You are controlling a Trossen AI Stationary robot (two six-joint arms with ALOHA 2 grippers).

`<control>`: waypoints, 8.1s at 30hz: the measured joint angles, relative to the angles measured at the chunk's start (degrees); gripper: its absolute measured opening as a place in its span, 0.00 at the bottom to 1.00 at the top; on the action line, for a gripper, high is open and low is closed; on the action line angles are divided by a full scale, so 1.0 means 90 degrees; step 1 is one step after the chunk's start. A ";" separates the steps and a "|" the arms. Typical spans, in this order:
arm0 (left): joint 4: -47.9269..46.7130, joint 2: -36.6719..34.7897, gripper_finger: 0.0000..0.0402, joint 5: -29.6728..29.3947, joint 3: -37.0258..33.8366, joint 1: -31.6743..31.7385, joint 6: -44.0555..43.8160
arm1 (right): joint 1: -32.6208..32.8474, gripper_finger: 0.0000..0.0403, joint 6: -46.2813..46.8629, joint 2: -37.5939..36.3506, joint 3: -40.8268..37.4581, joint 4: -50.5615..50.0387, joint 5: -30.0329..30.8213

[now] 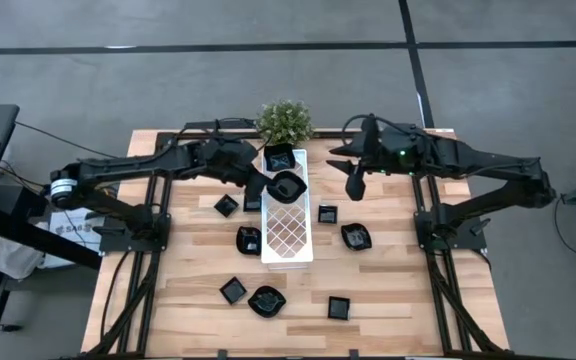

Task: Pick & Place Mini shaped plates
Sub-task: Stack the leaf-shaped plate on the other leaf-shaped plate on the shelf, then stack the top right leaf-shaped plate on the other leaf-shaped plate on the shelf, then stack the bottom leaf-shaped plate on the other leaf-shaped plate on the shelf

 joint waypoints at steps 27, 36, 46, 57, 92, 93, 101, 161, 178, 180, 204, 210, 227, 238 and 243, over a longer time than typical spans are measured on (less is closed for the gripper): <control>-0.0243 -0.0074 0.19 0.0033 -0.0018 0.0054 -0.0074 | 0.0000 0.31 0.0014 -0.0197 0.0000 -0.0628 -0.0002; -0.0338 -0.1510 0.19 -0.0222 -0.0033 -0.0432 0.0254 | 0.0025 0.31 0.1733 -0.0201 0.0000 -0.3238 -0.0017; -0.0370 -0.2625 0.18 -0.0957 -0.0036 -0.1470 0.0643 | 0.0841 0.31 0.2689 -0.0073 -0.0880 -0.3812 -0.0186; -0.0372 -0.2819 0.18 -0.1471 -0.0036 -0.2535 0.1272 | 0.1675 0.31 0.4650 -0.1361 -0.3772 -0.1630 -0.0102; -0.0314 -0.2782 0.18 -0.1695 -0.0040 -0.2711 0.1073 | 0.1560 0.50 0.5020 0.0425 -0.4809 -0.0343 -0.0710; -0.0314 -0.2782 0.18 -0.1695 -0.0039 -0.2711 0.1073 | 0.1555 0.50 0.5000 0.0473 -0.4809 -0.0270 -0.0769; -0.0314 -0.2782 0.18 -0.1694 -0.0040 -0.2711 0.1073 | 0.1481 0.42 0.4949 0.0629 -0.4809 -0.0169 -0.0992; -0.0425 -0.2780 0.18 -0.1691 -0.0038 -0.2711 0.1106 | -0.1702 0.00 0.1077 0.0581 -0.0418 -0.3336 -0.1344; -0.0851 -0.3015 0.18 -0.1749 -0.0033 -0.2711 0.1238 | -0.1954 0.00 0.0598 0.2582 0.1930 -0.3369 -0.1741; -0.0855 -0.3013 0.18 -0.1749 -0.0033 -0.2711 0.1238 | -0.1921 0.00 0.0566 0.2893 0.2348 -0.3343 -0.1740; -0.0875 -0.3010 0.18 -0.1739 -0.0036 -0.2711 0.1172 | -0.1438 0.00 0.0594 0.4560 0.4165 -0.3488 -0.2722; -0.0875 -0.3008 0.18 -0.1750 -0.0036 -0.2711 0.1172 | -0.1240 0.00 0.0739 0.4588 0.4165 -0.3502 -0.2896; -0.0865 -0.3008 0.18 -0.1763 -0.0038 -0.2711 0.1085 | -0.1203 0.05 0.0949 0.4602 0.4163 -0.3448 -0.2809; -0.0845 -0.3007 0.18 -0.1763 -0.0040 -0.2711 0.1073 | -0.1207 0.12 0.0957 0.4571 0.4160 -0.3429 -0.2779; -0.0859 -0.3008 0.18 -0.1761 -0.0040 -0.2711 0.1073 | -0.1076 0.11 0.0929 0.4250 0.4150 -0.3430 -0.1680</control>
